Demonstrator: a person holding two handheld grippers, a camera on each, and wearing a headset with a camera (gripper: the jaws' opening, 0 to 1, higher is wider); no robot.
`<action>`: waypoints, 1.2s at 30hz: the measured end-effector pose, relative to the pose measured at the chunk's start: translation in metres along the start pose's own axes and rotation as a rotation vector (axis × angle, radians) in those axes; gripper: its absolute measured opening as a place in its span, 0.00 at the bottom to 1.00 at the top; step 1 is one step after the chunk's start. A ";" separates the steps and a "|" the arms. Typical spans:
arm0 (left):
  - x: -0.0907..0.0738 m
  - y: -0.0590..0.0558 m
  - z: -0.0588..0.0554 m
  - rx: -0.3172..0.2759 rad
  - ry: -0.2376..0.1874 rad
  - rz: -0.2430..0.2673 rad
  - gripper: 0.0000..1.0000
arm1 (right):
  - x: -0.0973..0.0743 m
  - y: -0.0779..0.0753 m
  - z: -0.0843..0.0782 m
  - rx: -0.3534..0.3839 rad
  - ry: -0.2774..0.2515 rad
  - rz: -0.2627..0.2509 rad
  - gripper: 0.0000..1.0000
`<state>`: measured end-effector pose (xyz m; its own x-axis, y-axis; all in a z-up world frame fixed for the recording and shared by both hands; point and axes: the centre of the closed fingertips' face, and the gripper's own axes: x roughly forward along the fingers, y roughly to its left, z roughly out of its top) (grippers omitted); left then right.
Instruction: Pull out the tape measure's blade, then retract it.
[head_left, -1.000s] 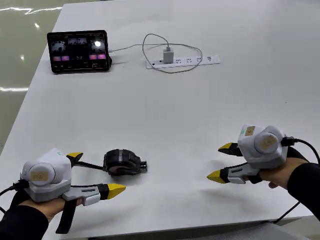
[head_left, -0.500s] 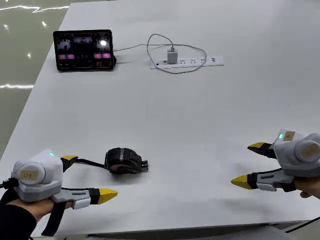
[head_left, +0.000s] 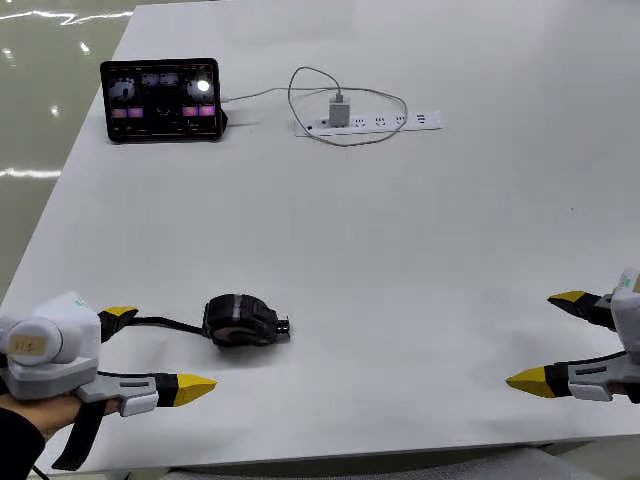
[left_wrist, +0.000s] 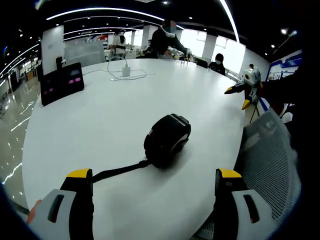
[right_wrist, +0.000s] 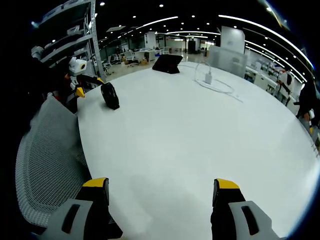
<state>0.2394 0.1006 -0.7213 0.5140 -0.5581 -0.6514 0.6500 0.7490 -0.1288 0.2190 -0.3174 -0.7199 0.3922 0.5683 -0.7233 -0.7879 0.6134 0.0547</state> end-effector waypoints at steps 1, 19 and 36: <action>0.000 -0.001 -0.001 -0.006 0.007 -0.010 0.99 | -0.001 -0.001 -0.002 -0.004 0.001 -0.003 0.85; 0.000 0.001 -0.001 -0.008 0.040 -0.018 0.99 | -0.007 -0.006 -0.012 0.042 0.010 -0.004 0.99; 0.001 -0.006 0.003 0.008 0.041 -0.045 0.99 | -0.004 -0.003 -0.013 0.033 0.016 0.013 0.99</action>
<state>0.2375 0.0941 -0.7189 0.4608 -0.5763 -0.6749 0.6768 0.7202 -0.1529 0.2134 -0.3284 -0.7256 0.3740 0.5675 -0.7336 -0.7766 0.6240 0.0868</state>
